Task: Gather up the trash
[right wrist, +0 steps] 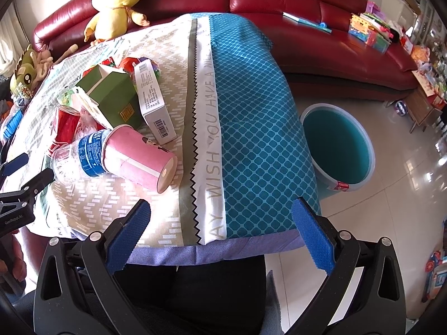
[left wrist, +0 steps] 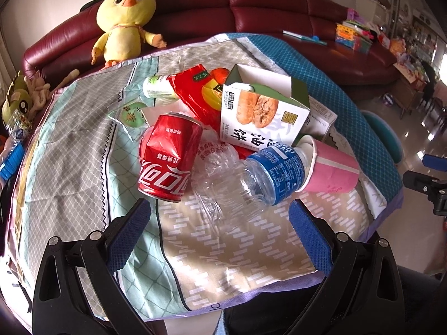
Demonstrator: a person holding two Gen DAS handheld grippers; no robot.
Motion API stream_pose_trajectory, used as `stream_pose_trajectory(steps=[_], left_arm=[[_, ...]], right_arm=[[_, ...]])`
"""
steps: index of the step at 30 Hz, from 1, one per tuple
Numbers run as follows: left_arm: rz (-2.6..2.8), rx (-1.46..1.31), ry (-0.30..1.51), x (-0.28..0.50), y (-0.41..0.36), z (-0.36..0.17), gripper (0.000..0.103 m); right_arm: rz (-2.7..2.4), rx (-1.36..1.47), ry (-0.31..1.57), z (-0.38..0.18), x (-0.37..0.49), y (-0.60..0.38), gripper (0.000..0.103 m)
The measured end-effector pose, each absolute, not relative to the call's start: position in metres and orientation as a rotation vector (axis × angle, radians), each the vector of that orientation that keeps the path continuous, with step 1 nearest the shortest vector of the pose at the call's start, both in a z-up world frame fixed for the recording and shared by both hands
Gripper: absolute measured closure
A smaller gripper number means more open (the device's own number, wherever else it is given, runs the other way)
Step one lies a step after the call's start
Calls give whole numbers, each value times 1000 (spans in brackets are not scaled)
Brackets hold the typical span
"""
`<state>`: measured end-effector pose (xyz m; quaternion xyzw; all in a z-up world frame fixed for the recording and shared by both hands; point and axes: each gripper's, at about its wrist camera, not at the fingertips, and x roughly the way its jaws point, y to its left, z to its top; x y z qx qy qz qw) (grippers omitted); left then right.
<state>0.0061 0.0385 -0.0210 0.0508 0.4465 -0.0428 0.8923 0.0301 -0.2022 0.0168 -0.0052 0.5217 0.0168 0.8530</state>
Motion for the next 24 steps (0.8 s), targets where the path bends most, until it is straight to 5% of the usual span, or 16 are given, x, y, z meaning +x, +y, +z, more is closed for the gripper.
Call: stream_pose_trajectory(steps=[17,24], left_arm=[[-375,443,1029,61,-7,-70,4],[-408,368,1078,50,3,-76,24]], right_arm=[[3,13,1175,-10,53,-206,6],[18,15,1188,-21,63,-207,6]])
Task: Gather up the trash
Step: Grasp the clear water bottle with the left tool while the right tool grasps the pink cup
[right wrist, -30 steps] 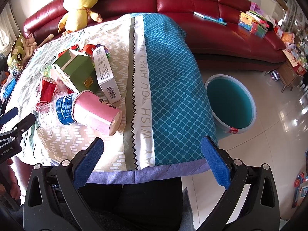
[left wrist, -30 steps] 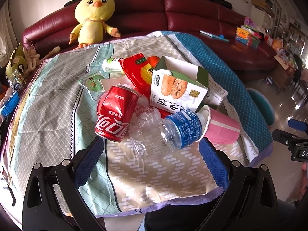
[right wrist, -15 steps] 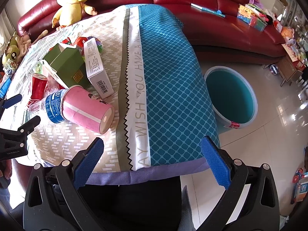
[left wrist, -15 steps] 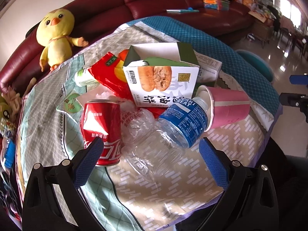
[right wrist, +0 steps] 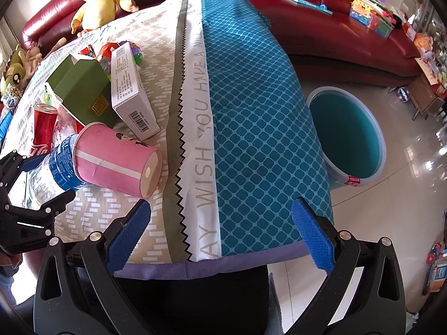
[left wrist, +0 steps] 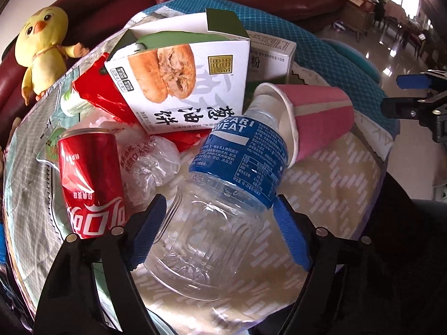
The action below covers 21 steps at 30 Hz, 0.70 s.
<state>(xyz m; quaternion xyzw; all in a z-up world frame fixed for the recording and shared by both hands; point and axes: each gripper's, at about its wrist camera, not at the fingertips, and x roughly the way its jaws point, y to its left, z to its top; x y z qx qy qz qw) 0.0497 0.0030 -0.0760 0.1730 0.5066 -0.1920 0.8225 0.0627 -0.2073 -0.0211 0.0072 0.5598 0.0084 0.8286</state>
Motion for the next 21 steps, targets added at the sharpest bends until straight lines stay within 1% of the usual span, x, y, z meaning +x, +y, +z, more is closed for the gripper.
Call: stream_pose_trajectory(steps=[8,10,13,17,21], left_arm=[[-387,402,1133,67,-9,-94,23],[-374,387,1138,69,-8,-97,28],[-406,347,1126,59,-1,-86,34],[-382,261,1132,48,22,-76,34],[-345,172,1175,45,41,-85,34]], right_arm=[[47,8,1196,-27,67,-206,6],[63,-9,1196,-26,67,-204,6],[114,-55,1183,-21,70,-197,6],[232,-124,1179,-15,78,-179,6],[360,-281,1193,-18,86,-144,6]])
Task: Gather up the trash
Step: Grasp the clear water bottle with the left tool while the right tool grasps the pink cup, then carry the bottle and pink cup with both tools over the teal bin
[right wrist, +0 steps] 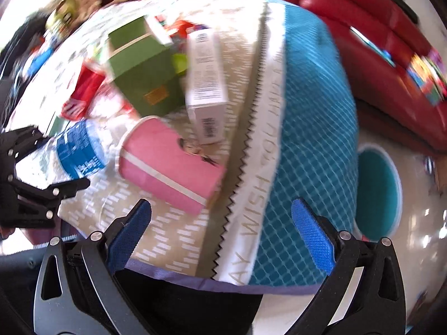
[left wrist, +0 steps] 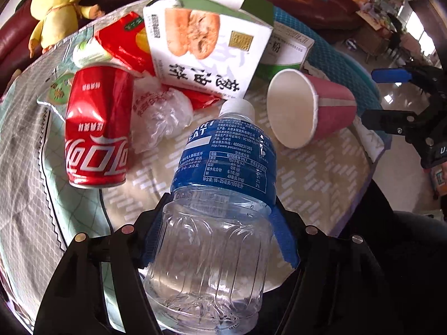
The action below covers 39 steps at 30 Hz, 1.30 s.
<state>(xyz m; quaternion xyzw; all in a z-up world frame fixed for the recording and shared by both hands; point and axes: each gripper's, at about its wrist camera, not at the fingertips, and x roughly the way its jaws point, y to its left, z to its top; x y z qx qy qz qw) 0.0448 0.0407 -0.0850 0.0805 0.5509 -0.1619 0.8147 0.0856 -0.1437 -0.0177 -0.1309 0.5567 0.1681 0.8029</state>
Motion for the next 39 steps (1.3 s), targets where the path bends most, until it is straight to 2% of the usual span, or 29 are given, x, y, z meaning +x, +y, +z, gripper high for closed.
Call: stream_pose_trajectory(steps=[6,8,11,13,15,16,20,25,26,28,39], left_arm=[[-341,136,1190,50,55,-84,32],[-337,134,1180,49,60,-80,23],[-334,128,1171,54,68,-76,21],[-332,136,1178,57,71,-77,21],[-322,153,1195,60,70,-81,21],[-318,160,1202,61,71,-84,21],[-317,188,1207,63,69,-87,21],[-328,197,1205,66,62,-86,22],[-334,204,1197,66,60,-85,31],[-351,218,1192,66,56,-82,35],[-324,269,1220,68,45,-89,34]], right_arm=[[535,-494,1231,-23,95,-97,8],[578,-560,1242,-25,97,-87,12],[622,-643,1275,-35,102,-71,16],[636,-695,1299,-44,105,-63,23],[628,-743,1293,-51,107,-58,26],[630,-752,1298,-54,108,-57,35],[644,-696,1372,-69,108,-59,47],[614,-532,1379,-64,107,-78,48],[608,-488,1380,-60,107,-84,48],[603,-409,1412,-58,109,-99,47],[635,-223,1476,-47,133,-115,45]])
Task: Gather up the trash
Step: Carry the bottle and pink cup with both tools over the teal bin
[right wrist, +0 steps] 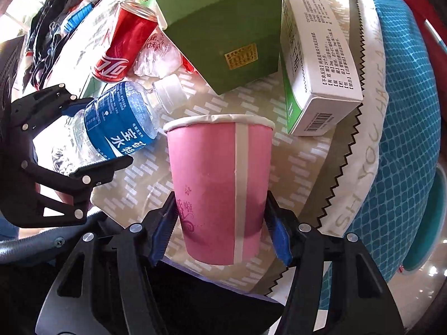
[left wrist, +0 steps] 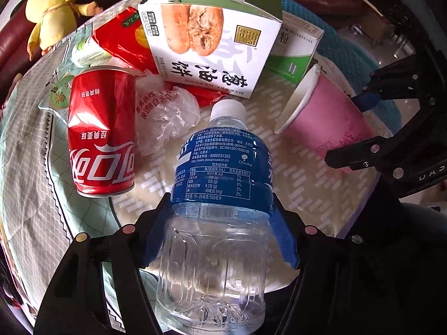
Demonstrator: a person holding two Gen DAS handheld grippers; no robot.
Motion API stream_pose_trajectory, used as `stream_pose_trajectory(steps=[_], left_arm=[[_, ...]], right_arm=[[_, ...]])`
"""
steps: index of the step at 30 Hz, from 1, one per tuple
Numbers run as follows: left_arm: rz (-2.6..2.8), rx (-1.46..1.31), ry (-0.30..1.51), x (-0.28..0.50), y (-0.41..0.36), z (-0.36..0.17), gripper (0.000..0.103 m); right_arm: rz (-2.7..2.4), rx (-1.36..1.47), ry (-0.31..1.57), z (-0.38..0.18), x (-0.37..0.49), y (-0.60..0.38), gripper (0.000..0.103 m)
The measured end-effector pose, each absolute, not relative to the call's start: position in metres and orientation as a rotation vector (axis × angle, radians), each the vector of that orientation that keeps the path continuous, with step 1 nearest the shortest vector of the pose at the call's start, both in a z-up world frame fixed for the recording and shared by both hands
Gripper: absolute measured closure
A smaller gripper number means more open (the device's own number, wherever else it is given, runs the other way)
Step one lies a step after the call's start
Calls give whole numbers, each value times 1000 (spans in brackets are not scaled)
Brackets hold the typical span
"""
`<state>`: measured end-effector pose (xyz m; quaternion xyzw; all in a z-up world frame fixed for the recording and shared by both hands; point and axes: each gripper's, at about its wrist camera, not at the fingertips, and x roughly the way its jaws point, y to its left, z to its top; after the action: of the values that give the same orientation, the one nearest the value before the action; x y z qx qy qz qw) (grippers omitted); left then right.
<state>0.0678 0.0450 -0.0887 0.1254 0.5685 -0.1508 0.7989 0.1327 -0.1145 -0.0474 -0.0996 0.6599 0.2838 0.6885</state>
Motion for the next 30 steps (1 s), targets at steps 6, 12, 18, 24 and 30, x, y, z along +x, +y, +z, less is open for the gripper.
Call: stream_pose_trajectory(steps=[6,12,18,24,30], left_arm=[[-297,284,1230,61,43,-93,36],[-291,264,1167,49,41,-67,36],[-314,239,1087,40,29,-30,36],[-379,233,1008,37,-13,3,36],[-462,226,973,61,-68,16,36]], right_arm=[[608,-188,1436,-52,135,-119,48],[563,-74,1371,-35,117,-145,48],[514,20,1309,-12,111,-184,48],[451,123,1243,5,105,-225,48],[303,235,1164,26,107,-308,47]])
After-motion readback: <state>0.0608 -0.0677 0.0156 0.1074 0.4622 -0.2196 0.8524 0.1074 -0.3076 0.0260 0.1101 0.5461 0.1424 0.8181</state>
